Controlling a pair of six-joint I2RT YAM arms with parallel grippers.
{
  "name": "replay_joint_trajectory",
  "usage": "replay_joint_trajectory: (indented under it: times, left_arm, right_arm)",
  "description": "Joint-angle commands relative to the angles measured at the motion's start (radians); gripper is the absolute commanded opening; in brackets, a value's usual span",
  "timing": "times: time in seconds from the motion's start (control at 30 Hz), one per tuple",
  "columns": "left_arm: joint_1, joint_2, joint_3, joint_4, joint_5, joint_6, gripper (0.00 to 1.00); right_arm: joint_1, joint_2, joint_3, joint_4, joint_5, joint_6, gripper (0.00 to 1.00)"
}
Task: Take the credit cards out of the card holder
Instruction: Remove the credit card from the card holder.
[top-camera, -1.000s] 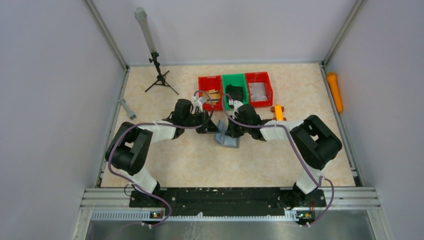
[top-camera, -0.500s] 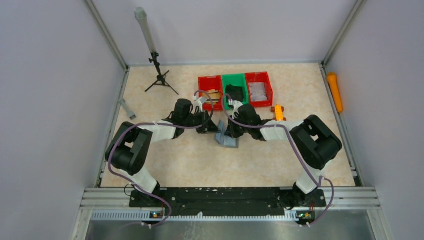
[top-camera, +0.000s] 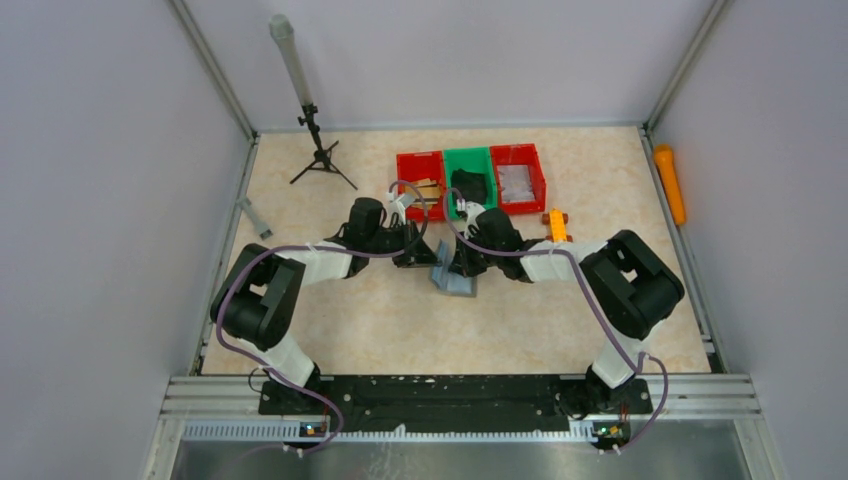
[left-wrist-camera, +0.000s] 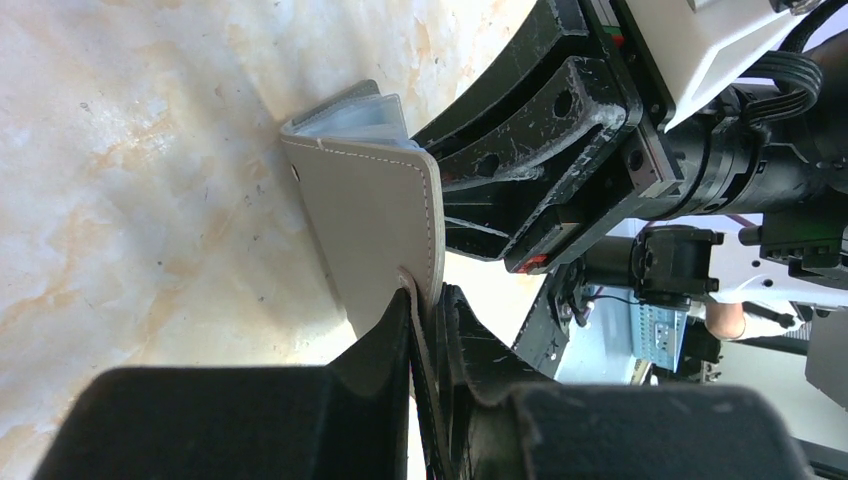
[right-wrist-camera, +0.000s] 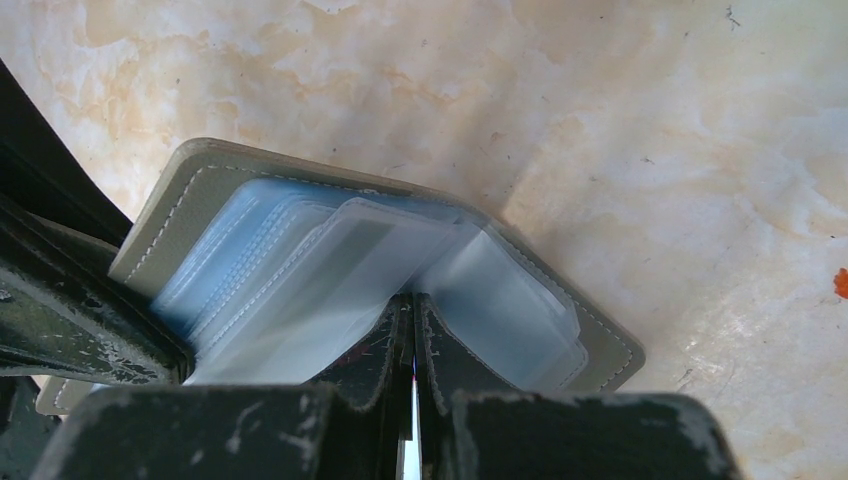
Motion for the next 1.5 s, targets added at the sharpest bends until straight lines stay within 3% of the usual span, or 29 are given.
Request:
replay_joint_trajectory:
  times: [0.0,0.33,0.57,0.83,1.0,1.1,1.3,1.47]
  left_arm:
    - [-0.009,-0.021,0.009,0.121,0.074,-0.018,0.02]
    - [-0.010,-0.018,0.012,0.105,0.058,-0.009,0.00]
    - [-0.021,-0.043,0.050,-0.078,-0.091,0.096,0.00]
    - [-0.020,-0.057,0.067,-0.175,-0.211,0.132,0.00]
    - [-0.021,-0.065,0.063,-0.162,-0.191,0.131,0.00]
    - [-0.021,-0.076,0.056,-0.151,-0.184,0.130,0.00]
    - [-0.024,-0.094,0.040,-0.107,-0.148,0.122,0.00]
    - [-0.033,-0.125,0.023,-0.092,-0.159,0.130,0.00]
  right_arm:
    - [0.002,-0.011,-0.002,0.060,-0.059,0.017,0.00]
    - [0.002,-0.009,-0.003,0.064,-0.067,0.017,0.00]
    - [-0.007,-0.020,-0.004,0.041,-0.032,0.024,0.09]
    - [-0.076,-0.093,-0.076,0.088,-0.020,0.062,0.12]
    - [-0.081,-0.127,-0.122,0.182,-0.101,0.077,0.42]
    - [-0.081,-0.131,-0.135,0.224,-0.136,0.093,0.55]
    - [-0.081,-0.209,-0.198,0.312,-0.129,0.103,0.72]
    - [-0.082,-0.279,-0.247,0.363,-0.104,0.097,0.80]
